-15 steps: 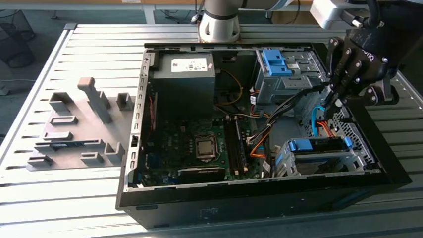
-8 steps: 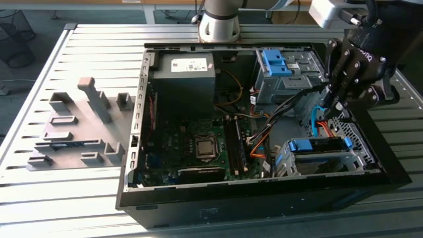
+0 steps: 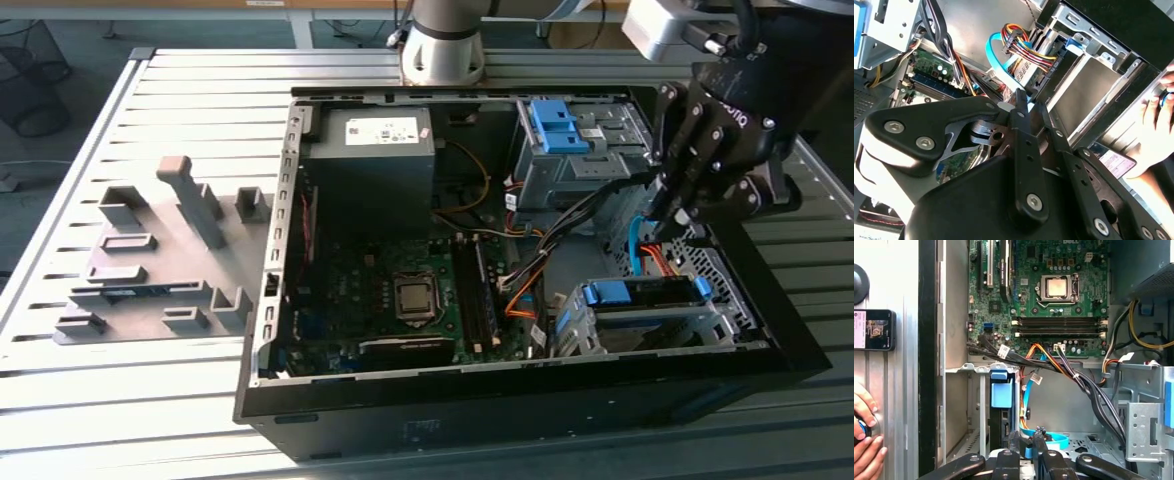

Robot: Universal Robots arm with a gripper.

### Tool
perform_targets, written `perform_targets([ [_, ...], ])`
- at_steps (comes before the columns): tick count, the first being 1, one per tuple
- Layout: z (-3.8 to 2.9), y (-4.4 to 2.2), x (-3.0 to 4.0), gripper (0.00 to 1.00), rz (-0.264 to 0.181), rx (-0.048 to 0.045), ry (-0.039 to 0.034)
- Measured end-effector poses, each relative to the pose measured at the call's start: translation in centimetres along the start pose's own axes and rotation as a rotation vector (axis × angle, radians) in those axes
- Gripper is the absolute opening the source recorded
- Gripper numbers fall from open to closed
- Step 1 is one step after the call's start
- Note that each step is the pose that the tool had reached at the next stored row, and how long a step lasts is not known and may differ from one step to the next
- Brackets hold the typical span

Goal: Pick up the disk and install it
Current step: 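Insert the second disk wire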

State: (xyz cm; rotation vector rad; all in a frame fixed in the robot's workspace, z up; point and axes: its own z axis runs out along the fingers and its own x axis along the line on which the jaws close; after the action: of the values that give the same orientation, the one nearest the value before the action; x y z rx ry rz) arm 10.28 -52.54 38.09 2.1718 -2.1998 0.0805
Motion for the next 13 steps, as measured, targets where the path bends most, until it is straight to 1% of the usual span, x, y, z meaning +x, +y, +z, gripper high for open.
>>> perform_targets([
  [2, 0.13, -0.01, -0.05, 0.25, 0.000, -0.0004, 0.0020],
  [4, 0.25, -0.01, -0.11, 0.25, 0.000, -0.0005, 0.0062],
  [5, 0.32, -0.01, -0.12, 0.25, 0.000, -0.0004, 0.0094],
  [7, 0.46, -0.02, -0.13, 0.24, 0.000, -0.0002, 0.0183],
  [8, 0.54, -0.02, -0.13, 0.17, 0.000, -0.0002, 0.0234],
  [11, 0.77, -0.01, -0.16, 0.16, 0.000, 0.0000, 0.0364],
  [13, 0.78, -0.01, -0.16, 0.16, 0.000, 0.0000, 0.0372],
])
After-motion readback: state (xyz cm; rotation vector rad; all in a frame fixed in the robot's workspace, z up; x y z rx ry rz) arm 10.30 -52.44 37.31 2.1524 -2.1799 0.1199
